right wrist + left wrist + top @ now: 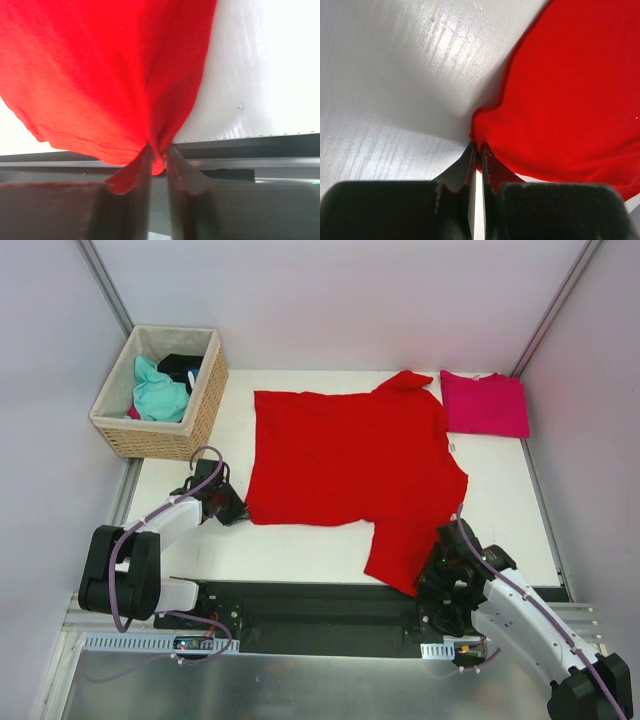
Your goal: Fold and stack the t-shirts
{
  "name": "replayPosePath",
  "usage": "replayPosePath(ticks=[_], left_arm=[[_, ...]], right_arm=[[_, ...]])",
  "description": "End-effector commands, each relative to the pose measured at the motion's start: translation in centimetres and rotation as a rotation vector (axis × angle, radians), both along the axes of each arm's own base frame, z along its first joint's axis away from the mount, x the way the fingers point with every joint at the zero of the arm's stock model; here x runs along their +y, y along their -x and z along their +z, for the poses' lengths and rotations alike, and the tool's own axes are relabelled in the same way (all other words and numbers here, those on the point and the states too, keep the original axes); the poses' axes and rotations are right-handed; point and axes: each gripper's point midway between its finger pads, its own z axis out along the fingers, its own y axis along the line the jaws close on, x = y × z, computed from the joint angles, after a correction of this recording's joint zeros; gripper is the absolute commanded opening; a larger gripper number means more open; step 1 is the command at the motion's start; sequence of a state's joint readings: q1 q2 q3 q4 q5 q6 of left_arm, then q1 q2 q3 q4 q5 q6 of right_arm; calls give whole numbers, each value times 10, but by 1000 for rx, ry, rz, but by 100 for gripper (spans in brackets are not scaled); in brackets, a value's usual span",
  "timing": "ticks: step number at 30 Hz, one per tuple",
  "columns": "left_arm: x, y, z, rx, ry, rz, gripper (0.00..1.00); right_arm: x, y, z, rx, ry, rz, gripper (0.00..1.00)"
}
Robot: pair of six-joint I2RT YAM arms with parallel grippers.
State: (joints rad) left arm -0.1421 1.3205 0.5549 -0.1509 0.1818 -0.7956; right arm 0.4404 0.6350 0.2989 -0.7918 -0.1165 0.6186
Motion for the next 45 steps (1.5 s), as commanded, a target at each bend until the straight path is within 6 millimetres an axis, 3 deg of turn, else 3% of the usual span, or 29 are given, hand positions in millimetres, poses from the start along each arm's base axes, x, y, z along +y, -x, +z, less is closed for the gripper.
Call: replayPosePath(ticks=[1,4,10,13,19,23,28,35,45], left_arm=[[0,-9,8,-25,5,-11,0],[1,-10,9,-32,4,-10,0],[-2,-16,17,-57,12,-27,0],[-6,-23,31,-101,30,-53,0],[-6,-40,73,-229,12,-83,0],[-4,-47,89,-256,5,-83,0],[-4,-59,102,-280,11,-69,0],[-1,-67,104,-274,5,-55,0],[0,-68,101,-265,-1,-42,0]], right_arm=[[1,-10,8,-34,-1,-14,9],[1,-11,10,-28,9,-13,1],[-2,-22,16,-59,45,1,1],[-5,-36,26,-106,77,10,1],[-10,-78,73,-267,146,14,1],[-13,-106,105,-337,159,-13,1],[-23,-135,127,-404,181,-86,1],[-48,-168,156,-471,246,-196,1],[-61,-208,177,-496,239,-286,1]])
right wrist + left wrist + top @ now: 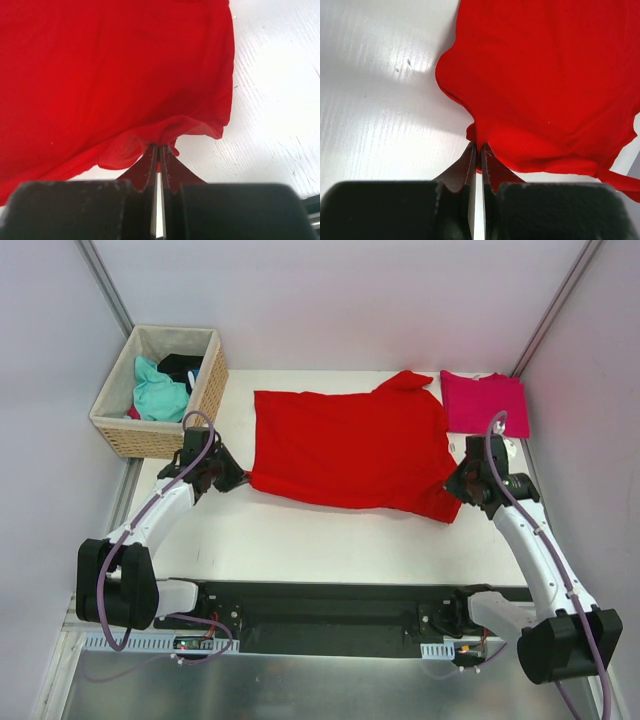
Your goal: Fold and stack the t-shirts
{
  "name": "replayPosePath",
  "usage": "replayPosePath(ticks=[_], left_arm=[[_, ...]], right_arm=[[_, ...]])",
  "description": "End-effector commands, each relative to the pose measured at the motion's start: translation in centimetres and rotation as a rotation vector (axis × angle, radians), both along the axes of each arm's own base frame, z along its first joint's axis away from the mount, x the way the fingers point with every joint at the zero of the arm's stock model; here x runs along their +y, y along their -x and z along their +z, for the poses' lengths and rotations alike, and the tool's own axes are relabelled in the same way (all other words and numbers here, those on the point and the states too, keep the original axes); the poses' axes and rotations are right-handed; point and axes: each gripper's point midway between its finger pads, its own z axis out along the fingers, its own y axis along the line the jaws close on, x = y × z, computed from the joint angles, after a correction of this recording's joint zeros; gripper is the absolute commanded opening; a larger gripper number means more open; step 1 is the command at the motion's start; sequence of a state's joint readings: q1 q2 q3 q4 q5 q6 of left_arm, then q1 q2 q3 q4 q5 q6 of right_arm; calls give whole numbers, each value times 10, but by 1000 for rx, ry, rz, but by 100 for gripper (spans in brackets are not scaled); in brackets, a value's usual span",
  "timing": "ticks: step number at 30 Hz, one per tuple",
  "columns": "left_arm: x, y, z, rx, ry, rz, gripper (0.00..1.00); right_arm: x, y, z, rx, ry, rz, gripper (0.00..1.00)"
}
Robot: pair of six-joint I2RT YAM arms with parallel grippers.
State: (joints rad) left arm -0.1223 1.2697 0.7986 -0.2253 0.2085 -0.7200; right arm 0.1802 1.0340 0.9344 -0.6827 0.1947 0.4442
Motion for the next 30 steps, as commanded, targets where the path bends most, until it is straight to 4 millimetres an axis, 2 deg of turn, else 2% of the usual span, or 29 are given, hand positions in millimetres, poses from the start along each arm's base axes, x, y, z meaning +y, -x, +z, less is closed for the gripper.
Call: replayPosePath(ticks=[1,5,10,17,19,24,25,29,30], left_arm=[[5,-8,11,-31,-9,18,0],[5,-5,10,-30,-7,14,0],[4,-5,8,-22,-5,16,0],[9,-7,10,-33,-23,30,0],[10,-7,10,-33,-25,34,0],[14,-11,10,-32,-25,53,0],[16,-12,10,-32,-30,60,0],[18,-18,13,-34,-27,71,0],[19,-19,11,-27,-28,74,0]], right_arm=[[-8,-26,26,-72,1,-34,1],[-14,-39,34,-84,-1,-49,1],[-20,-62,53,-115,-23,-64,1],[-22,-94,45,-83,-64,-41,1],[-22,-101,49,-91,-73,-35,1],[-22,-114,42,-72,-81,-18,1],[-29,-116,42,-72,-83,-37,1],[-33,-129,39,-68,-78,-40,1],[-31,-134,44,-78,-84,-30,1]])
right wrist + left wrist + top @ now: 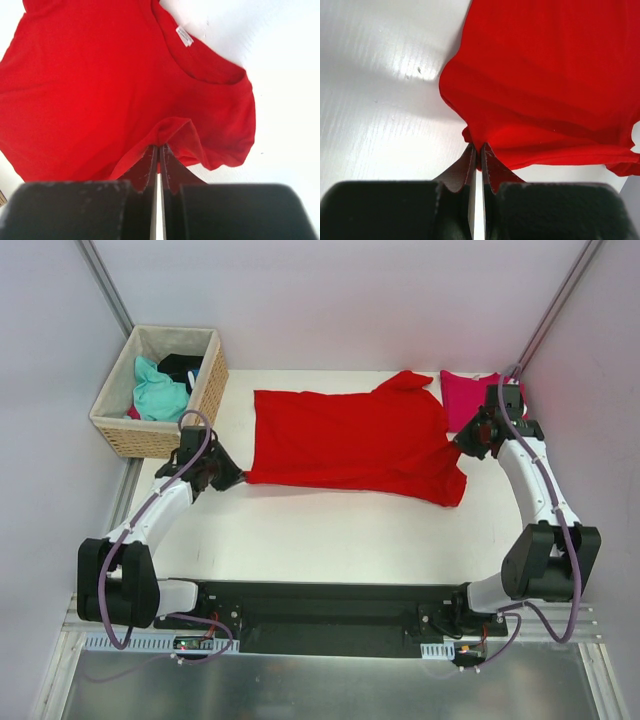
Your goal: Fold and stack the t-shirts
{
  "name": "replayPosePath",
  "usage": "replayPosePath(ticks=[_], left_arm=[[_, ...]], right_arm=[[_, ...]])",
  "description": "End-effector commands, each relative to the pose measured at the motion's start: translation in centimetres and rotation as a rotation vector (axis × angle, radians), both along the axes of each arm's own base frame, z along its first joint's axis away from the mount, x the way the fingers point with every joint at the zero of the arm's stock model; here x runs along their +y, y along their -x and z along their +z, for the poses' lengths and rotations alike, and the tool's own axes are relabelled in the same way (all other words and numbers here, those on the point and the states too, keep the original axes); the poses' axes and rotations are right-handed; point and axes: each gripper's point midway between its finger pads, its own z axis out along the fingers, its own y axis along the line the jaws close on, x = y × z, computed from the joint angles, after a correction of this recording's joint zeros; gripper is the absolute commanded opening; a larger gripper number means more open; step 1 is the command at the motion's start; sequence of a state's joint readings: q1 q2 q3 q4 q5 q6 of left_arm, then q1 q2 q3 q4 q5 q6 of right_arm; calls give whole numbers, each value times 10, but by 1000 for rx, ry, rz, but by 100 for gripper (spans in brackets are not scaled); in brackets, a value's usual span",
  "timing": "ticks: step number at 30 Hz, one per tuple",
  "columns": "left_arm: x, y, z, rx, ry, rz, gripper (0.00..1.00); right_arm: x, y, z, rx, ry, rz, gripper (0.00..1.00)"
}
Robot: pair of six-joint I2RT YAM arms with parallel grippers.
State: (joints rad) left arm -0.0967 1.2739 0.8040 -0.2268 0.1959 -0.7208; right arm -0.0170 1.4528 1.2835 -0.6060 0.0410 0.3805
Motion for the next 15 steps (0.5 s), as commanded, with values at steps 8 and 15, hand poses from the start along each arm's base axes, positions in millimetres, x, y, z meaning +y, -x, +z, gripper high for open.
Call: replayPosePath(ticks=[8,15], left_arm=[[4,-29,6,5,4,28,0],[4,-42,7,-1,-6,30,0]], right_arm=[[-3,-55,26,-85,-5,17,1],[-2,-71,34,-96,-9,21,1]])
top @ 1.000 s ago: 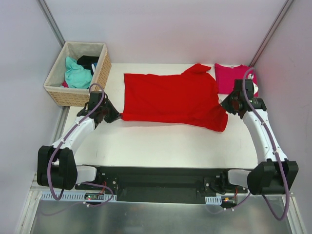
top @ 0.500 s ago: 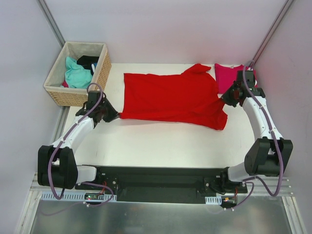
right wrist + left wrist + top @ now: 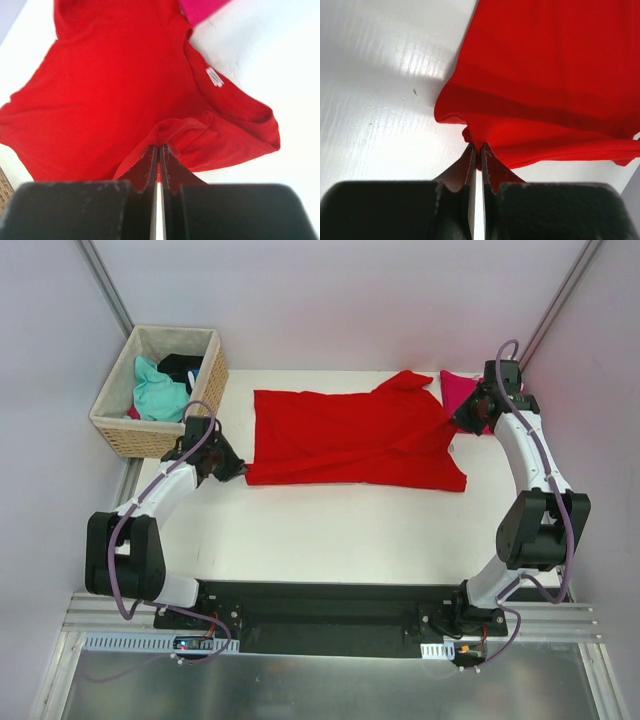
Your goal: Fold and stack the t-shirts
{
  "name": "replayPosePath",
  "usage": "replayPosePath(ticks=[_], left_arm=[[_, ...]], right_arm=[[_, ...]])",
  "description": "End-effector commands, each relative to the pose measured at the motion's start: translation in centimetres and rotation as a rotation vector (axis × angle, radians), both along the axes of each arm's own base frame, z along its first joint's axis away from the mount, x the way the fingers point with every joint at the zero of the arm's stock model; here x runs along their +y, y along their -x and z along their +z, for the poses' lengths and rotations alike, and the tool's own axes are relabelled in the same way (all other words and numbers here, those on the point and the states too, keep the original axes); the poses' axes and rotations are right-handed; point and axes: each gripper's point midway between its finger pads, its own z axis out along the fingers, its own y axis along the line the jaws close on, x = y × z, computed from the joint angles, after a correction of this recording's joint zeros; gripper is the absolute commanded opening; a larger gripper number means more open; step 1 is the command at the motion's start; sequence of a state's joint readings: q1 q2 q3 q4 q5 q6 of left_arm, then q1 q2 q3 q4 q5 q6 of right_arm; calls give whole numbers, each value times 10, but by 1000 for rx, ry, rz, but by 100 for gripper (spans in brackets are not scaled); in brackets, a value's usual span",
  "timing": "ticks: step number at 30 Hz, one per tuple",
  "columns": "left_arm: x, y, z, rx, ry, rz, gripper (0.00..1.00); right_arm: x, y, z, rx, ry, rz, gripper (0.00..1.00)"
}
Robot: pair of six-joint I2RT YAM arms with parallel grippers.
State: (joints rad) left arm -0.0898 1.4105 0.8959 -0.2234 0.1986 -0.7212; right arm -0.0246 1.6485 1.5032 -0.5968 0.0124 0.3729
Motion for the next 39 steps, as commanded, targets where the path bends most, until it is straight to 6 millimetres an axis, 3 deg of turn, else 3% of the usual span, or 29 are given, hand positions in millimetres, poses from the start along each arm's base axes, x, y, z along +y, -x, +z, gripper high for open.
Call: replayPosePath(ticks=[1,9,24,34,39], left_arm=[[5,-19,15,-45,-9,25,0],[4,-30,14,-40,-10,17,0],[9,-65,-4,-8,-52,41,0],[4,-94,-12,-12,-46,27,0],[4,-103,-17,-6,-48,24,0]], right_arm=[[-3,-15,22,-65,7,4,1],[-2,-19,15,-48,12,14,1],[1,-33,-30,44,32,15,1],[-5,-53,-25,24,55,-3,1],[-5,-65,-43,62,55,-6,1]])
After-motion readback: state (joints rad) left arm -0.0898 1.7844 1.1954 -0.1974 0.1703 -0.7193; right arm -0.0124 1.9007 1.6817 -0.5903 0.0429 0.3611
